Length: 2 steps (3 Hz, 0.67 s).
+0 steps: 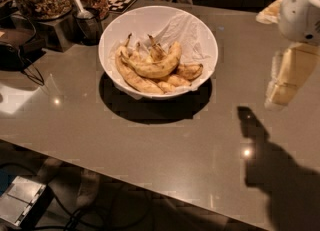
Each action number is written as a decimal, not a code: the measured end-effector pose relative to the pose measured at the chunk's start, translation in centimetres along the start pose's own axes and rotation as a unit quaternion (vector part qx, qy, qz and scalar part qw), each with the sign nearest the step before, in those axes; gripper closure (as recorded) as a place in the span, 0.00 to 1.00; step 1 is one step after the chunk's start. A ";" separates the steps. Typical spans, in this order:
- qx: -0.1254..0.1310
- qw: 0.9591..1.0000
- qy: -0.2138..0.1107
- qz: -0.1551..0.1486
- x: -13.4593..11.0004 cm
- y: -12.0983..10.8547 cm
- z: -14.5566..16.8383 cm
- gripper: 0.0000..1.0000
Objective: Pick banana from white bowl
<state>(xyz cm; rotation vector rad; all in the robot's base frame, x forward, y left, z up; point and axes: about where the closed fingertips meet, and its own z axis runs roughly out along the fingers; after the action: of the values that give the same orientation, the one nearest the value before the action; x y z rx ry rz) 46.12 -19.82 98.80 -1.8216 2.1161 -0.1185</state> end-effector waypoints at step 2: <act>0.003 0.999 -0.006 -0.038 -2.2 -2.0 0.3 0.00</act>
Offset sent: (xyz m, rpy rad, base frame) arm 0.0183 0.0142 0.0042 -0.0133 -0.0091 0.0642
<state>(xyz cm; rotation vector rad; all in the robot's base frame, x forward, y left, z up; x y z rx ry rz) 48.32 -18.01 99.49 -1.8963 2.0361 -0.1314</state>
